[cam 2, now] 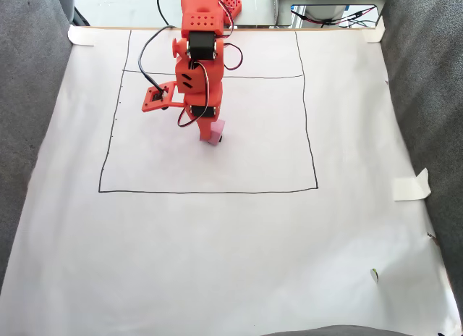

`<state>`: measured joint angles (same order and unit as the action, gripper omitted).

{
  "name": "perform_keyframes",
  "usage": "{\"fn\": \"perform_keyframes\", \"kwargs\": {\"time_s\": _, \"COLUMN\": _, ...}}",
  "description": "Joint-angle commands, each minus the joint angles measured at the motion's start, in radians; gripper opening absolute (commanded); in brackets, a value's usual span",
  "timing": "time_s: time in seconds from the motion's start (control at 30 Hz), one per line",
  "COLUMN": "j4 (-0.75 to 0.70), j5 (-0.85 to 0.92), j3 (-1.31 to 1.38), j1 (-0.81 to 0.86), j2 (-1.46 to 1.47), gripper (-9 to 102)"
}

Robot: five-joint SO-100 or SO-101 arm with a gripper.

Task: Grasp the colored block, Place it on the black dot, and then return the arm to the default position.

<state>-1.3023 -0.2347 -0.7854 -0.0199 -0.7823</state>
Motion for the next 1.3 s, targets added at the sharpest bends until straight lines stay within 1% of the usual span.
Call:
{"fn": "perform_keyframes", "kwargs": {"time_s": 0.0, "j4": -0.008, "j5": 0.028, "j3": 0.023, "j1": -0.006, "j2": 0.003, "gripper": 0}}
{"fn": "perform_keyframes", "kwargs": {"time_s": 0.2, "j4": -0.029, "j5": 0.051, "j3": 0.023, "j1": -0.009, "j2": -0.002, "gripper": 1}}
{"fn": "perform_keyframes", "kwargs": {"time_s": 0.3, "j4": -0.035, "j5": 0.055, "j3": 0.023, "j1": -0.009, "j2": -0.008, "gripper": 12}}
{"fn": "perform_keyframes", "kwargs": {"time_s": 0.53, "j4": -0.051, "j5": 0.074, "j3": 0.023, "j1": -0.006, "j2": -0.011, "gripper": 25}}
{"fn": "perform_keyframes", "kwargs": {"time_s": 0.73, "j4": -0.066, "j5": 0.097, "j3": 0.017, "j1": -0.005, "j2": -0.015, "gripper": 33}}
{"fn": "perform_keyframes", "kwargs": {"time_s": 0.8, "j4": -0.075, "j5": 0.101, "j3": 0.006, "j1": -0.006, "j2": -0.031, "gripper": 38}}
{"fn": "perform_keyframes", "kwargs": {"time_s": 0.9, "j4": -0.067, "j5": 0.095, "j3": -0.04, "j1": -0.006, "j2": -0.092, "gripper": 42}}
{"fn": "perform_keyframes", "kwargs": {"time_s": 1.03, "j4": -0.071, "j5": 0.1, "j3": -0.097, "j1": -0.008, "j2": -0.183, "gripper": 45}}
{"fn": "perform_keyframes", "kwargs": {"time_s": 1.1, "j4": -0.049, "j5": 0.104, "j3": -0.156, "j1": -0.008, "j2": -0.249, "gripper": 47}}
{"fn": "perform_keyframes", "kwargs": {"time_s": 1.27, "j4": -0.028, "j5": 0.117, "j3": -0.282, "j1": -0.017, "j2": -0.423, "gripper": 46}}
